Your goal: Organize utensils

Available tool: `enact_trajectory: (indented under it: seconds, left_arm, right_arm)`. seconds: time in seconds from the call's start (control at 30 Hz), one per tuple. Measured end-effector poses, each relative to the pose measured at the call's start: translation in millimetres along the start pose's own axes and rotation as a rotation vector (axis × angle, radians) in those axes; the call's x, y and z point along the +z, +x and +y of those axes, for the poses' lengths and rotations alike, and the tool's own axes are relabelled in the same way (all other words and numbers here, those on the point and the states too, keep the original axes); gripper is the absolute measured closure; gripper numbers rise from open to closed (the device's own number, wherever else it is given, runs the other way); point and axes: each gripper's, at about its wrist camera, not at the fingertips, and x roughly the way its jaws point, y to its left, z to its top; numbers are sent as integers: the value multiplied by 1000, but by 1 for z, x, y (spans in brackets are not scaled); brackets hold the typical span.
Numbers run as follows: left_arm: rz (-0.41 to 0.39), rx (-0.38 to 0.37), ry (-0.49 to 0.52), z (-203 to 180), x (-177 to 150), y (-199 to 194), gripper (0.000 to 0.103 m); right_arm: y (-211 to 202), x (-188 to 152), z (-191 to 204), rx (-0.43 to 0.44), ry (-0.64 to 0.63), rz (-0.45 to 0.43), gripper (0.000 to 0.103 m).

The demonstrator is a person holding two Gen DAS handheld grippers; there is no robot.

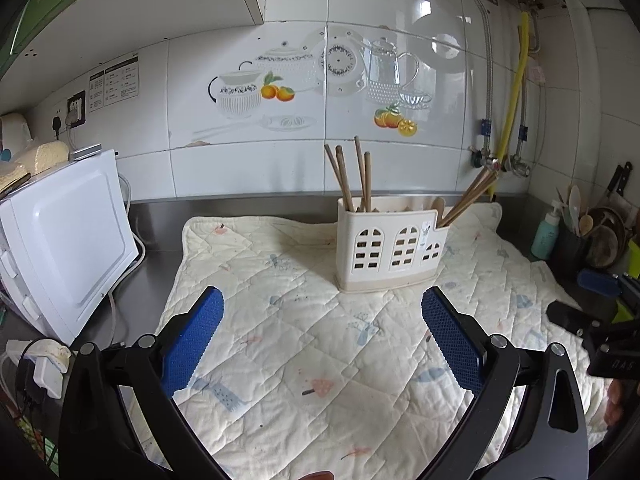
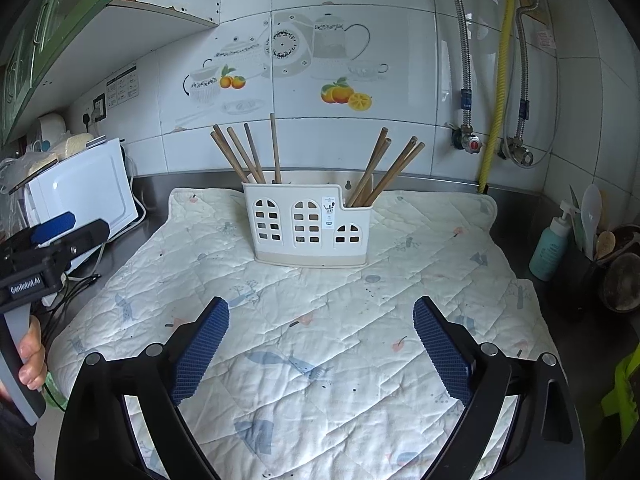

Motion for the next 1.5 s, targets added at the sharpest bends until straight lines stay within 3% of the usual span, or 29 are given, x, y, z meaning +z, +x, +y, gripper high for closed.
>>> enact_trajectory:
  seconds: [0.53, 1.5]
  left_arm:
    - [39, 71, 5, 13, -21, -2, 5]
    - [97, 74, -4, 13, -40, 5, 5]
  right_arm:
    - [1, -7, -5, -28, 28, 20, 9]
    - [10, -18, -7, -26, 44, 65, 9]
